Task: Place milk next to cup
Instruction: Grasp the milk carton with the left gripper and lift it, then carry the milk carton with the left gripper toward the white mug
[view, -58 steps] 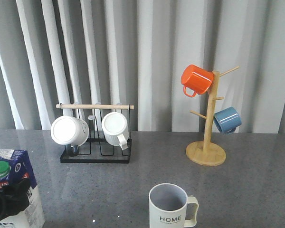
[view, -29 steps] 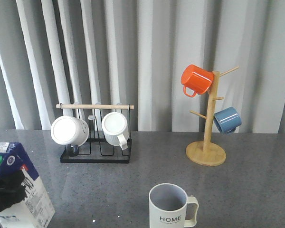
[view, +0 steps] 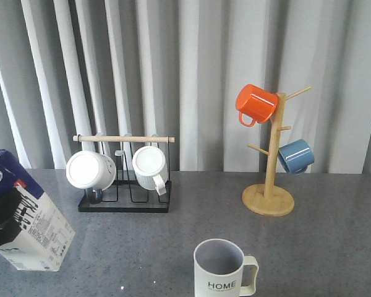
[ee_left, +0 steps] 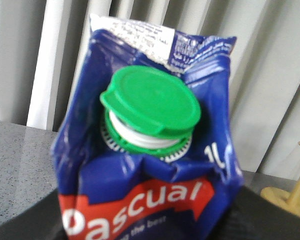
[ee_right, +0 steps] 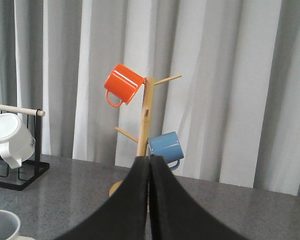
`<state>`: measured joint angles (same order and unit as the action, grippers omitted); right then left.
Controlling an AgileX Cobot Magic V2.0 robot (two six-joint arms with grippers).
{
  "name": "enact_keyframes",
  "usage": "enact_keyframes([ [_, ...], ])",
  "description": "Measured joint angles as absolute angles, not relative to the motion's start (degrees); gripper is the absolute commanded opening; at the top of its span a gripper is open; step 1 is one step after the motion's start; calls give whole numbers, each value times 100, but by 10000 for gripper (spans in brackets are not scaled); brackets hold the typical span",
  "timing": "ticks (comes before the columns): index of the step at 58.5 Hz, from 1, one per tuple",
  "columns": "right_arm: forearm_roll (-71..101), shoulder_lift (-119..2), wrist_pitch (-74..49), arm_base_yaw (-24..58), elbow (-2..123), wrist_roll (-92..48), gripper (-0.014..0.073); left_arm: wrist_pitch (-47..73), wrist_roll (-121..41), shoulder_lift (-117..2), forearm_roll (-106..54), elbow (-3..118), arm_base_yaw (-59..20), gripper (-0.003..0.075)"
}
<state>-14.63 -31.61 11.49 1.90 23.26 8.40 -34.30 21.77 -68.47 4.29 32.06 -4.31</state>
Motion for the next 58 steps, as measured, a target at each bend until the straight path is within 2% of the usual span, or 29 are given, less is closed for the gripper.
enact_keyframes([
  [10,-1463,-3161,1145,190,2326,840,-9,-3442,2063,-6847,0,3206,-490,114],
  [16,-1463,-3161,1145,190,2326,840,-9,-3490,1313,-6847,-1168,3206,-788,114],
  [27,-1463,-3161,1142,190,2326,840,-10,-3789,-1495,-6865,-3347,3365,-2090,114],
  [32,-1463,-3161,1142,190,2326,840,-10,-3950,-2865,-6972,-4133,3739,-2871,114],
  [39,-1467,-3161,1142,190,2326,840,-10,-4168,-4543,-7238,-5389,4309,-3571,114],
  [47,-1467,-3161,1142,190,2326,840,-10,-4625,-5404,-7779,-7021,5076,-4114,114],
  [58,-1467,-3161,1137,190,2326,840,-10,-4554,-5528,-8666,-7484,5700,-4623,114],
])
